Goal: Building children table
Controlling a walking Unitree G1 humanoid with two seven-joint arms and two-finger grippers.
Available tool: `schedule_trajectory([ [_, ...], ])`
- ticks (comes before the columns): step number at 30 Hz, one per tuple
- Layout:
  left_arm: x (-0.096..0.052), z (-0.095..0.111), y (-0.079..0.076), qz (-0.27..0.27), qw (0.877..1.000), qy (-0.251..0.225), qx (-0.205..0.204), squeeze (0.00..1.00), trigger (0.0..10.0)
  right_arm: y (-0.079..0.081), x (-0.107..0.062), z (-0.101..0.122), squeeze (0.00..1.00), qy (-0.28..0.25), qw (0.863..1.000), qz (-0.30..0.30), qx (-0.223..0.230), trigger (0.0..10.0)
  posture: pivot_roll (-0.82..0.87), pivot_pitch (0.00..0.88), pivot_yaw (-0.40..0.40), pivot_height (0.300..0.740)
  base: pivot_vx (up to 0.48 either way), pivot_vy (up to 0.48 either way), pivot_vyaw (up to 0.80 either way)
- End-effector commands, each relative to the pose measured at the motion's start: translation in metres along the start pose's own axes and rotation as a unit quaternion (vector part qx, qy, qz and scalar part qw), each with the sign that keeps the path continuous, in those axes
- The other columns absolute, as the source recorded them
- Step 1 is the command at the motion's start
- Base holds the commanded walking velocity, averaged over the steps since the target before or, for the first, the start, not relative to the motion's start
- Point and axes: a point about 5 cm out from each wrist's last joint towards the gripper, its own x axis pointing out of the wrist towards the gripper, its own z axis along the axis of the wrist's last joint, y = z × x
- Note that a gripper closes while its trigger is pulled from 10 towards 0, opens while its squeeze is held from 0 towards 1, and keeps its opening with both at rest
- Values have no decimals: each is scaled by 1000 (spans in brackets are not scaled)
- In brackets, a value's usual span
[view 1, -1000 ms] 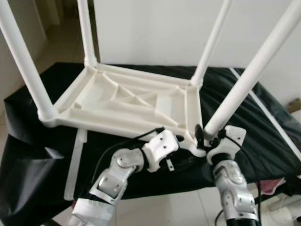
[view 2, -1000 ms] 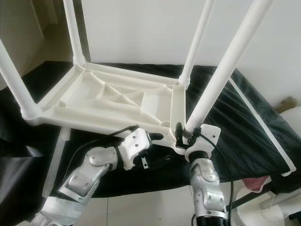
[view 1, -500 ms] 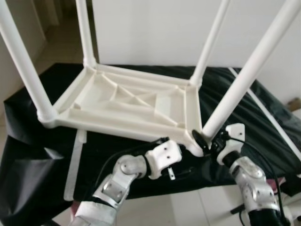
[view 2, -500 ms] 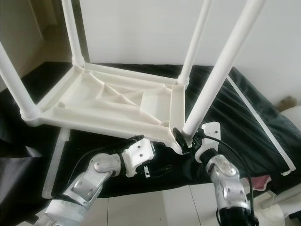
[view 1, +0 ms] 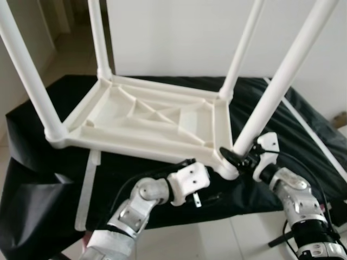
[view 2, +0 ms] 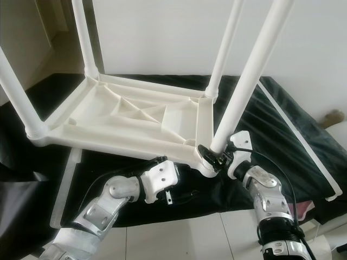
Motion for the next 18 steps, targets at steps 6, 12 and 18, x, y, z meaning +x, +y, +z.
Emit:
schedule_trajectory([
  [6,1,0,8,62,998,3,9,0,10000,2,-8,-12,0,15,1000,9,12,0,87,0,-57,740,0,0,0],
  [12,1,-1,7,59,998,4,11,0,10000,4,-10,-14,0,9,999,-29,35,10000,85,0,-56,740,0,0,0],
  [18,-1,-2,9,61,998,5,10,0,10000,5,-9,-16,0,25,988,-152,20,10000,78,0,-59,740,0,0,0],
])
